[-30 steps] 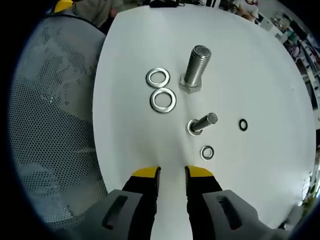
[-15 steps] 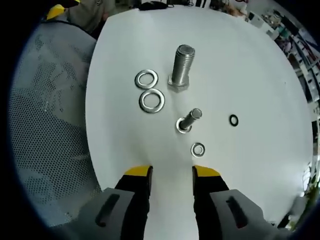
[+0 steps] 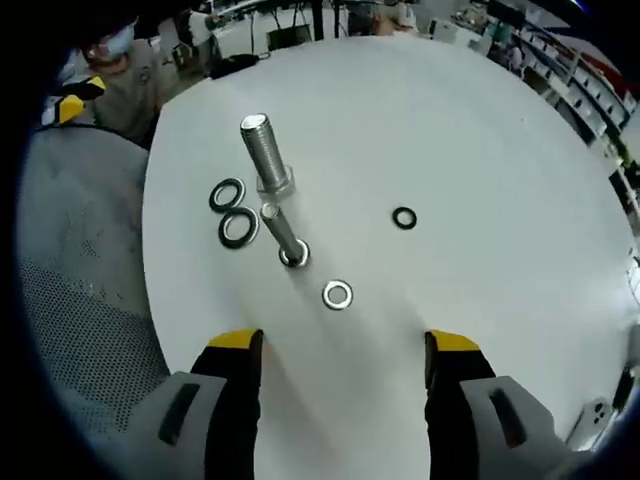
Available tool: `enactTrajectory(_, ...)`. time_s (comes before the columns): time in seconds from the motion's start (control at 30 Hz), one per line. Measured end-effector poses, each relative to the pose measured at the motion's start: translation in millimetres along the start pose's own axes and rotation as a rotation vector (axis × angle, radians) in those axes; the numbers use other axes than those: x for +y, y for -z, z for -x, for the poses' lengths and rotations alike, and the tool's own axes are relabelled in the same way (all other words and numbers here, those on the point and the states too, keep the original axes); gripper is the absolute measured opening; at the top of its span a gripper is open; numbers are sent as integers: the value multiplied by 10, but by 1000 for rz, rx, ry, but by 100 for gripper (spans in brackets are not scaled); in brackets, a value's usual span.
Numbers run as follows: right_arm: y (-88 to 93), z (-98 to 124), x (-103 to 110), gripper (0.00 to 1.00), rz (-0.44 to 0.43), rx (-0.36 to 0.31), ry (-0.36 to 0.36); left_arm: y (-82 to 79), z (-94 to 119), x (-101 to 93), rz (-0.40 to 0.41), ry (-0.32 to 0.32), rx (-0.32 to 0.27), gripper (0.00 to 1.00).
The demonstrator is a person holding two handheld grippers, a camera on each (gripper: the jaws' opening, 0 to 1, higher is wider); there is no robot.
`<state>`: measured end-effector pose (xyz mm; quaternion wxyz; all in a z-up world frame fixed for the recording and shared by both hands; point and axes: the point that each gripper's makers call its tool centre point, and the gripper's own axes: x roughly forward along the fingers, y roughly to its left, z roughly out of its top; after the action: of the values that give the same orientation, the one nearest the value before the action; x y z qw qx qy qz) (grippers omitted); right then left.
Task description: Place the washer onto the threaded stud by aligning its center hole with the stud, sliding it down to the base, and recovering from edge contact or off-axis alignment until the washer reaches the visible bottom stop.
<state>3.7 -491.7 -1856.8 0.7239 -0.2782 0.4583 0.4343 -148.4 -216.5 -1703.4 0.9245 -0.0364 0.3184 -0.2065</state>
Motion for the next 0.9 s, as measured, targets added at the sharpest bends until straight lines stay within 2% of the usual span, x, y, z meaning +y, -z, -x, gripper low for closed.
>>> enactTrajectory(0.37,-95,-37,6,67,35,-39,-19,-8,1,-3,3,-1,-3,19)
enactTrajectory(0.53,-102,-30,14,67,44,-37,-24,-12,0,-2,5,-2,-4,19)
enactTrajectory(0.6,-103,-25,13,66,57,-18,-30,-11,-2,-6,2,-1,-1,19)
enactTrajectory(0.63,-100,-13,15,62,65,0,-34,-8,-2,-5,1,0,-1,19)
enactTrajectory(0.67,-95,0,7,55,93,17,-44,-6,-1,-5,1,0,-1,19)
enactTrajectory(0.7,-93,10,7,42,121,26,-53,-6,1,-4,2,-1,-2,19)
enactTrajectory(0.73,-83,21,-7,36,135,41,-43,-7,1,-3,3,-2,-3,19)
enactTrajectory(0.9,-90,-1,-17,38,114,51,-50,-11,2,-1,5,-3,-4,19)
